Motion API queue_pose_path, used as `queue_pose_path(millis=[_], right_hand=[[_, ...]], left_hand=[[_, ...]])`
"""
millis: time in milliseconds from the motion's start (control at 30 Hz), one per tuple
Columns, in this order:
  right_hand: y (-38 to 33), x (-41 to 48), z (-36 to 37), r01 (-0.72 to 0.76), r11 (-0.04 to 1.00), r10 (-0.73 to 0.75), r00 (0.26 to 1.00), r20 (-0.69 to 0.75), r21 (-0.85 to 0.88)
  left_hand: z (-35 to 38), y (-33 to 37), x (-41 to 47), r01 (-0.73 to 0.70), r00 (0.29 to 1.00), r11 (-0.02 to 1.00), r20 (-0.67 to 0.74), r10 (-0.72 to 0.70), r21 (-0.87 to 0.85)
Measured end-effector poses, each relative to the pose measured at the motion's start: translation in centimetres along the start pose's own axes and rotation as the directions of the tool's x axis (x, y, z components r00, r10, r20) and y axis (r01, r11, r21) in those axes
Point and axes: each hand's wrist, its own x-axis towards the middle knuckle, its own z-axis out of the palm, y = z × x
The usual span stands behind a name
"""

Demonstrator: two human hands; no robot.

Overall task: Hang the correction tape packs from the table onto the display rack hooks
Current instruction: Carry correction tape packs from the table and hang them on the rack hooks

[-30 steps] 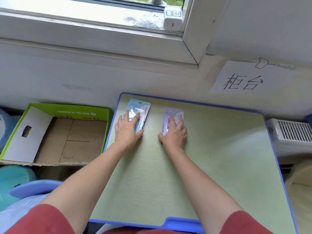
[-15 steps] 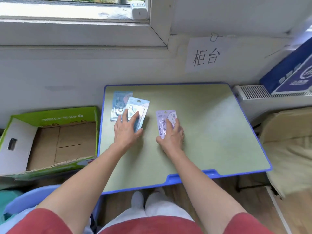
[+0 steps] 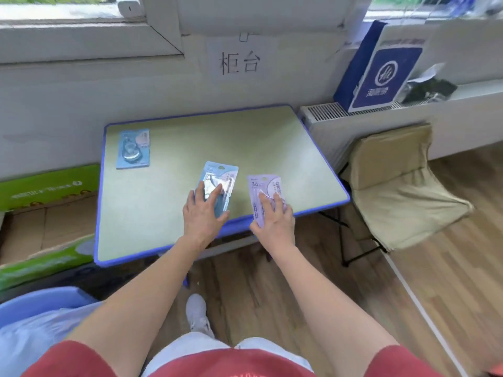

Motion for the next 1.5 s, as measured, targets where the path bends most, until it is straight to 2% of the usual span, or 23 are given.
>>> queue_pose_path(millis=[233, 367, 533, 733, 933, 1100, 1300, 1500], right_hand=[[9.6, -10.0, -1.1, -0.038, 0.999, 0.038, 0.999, -0.001, -0.008], [13.8, -15.0, -1.9, -0.112, 0.994, 0.112, 0.994, 0.002, -0.017], [17.8, -20.6, -1.9, -0.229, 0.973, 0.229, 0.973, -0.018, 0.002], [20.1, -28.1, -2.7, -0.41, 0.908, 0.417, 0.904, -0.098, 0.086], [23.0, -37.7, -3.3, -0.586, 0.794, 0.606, 0.781, -0.15, 0.161], [26.7, -45.6, -4.3, -0.714, 0.657, 0.754, 0.624, -0.206, 0.243], [31.5, -56.1, -6.3, -0.77, 0.503, 0.862, 0.414, -0.293, 0.391], [38.1, -69.8, -9.6, -0.798, 0.396, 0.902, 0.244, -0.357, 0.454]], left_hand=[[5.6, 7.4, -11.1, 0.014, 0.999, 0.998, 0.053, -0.011, -0.054], [7.5, 10.3, -15.8, -0.022, 0.996, 0.999, 0.085, 0.026, -0.045], [8.7, 13.1, -20.1, -0.123, 0.983, 0.992, 0.134, 0.125, -0.019], [9.7, 15.5, -24.6, -0.284, 0.94, 0.959, 0.194, 0.282, -0.018], [11.9, 19.0, -30.8, -0.461, 0.843, 0.887, 0.292, 0.452, -0.044], [13.6, 23.9, -36.5, -0.632, 0.707, 0.77, 0.339, 0.621, -0.091], [15.4, 31.3, -45.3, -0.782, 0.525, 0.602, 0.35, 0.776, -0.161], [18.3, 39.2, -58.0, -0.852, 0.358, 0.46, 0.364, 0.86, -0.249]])
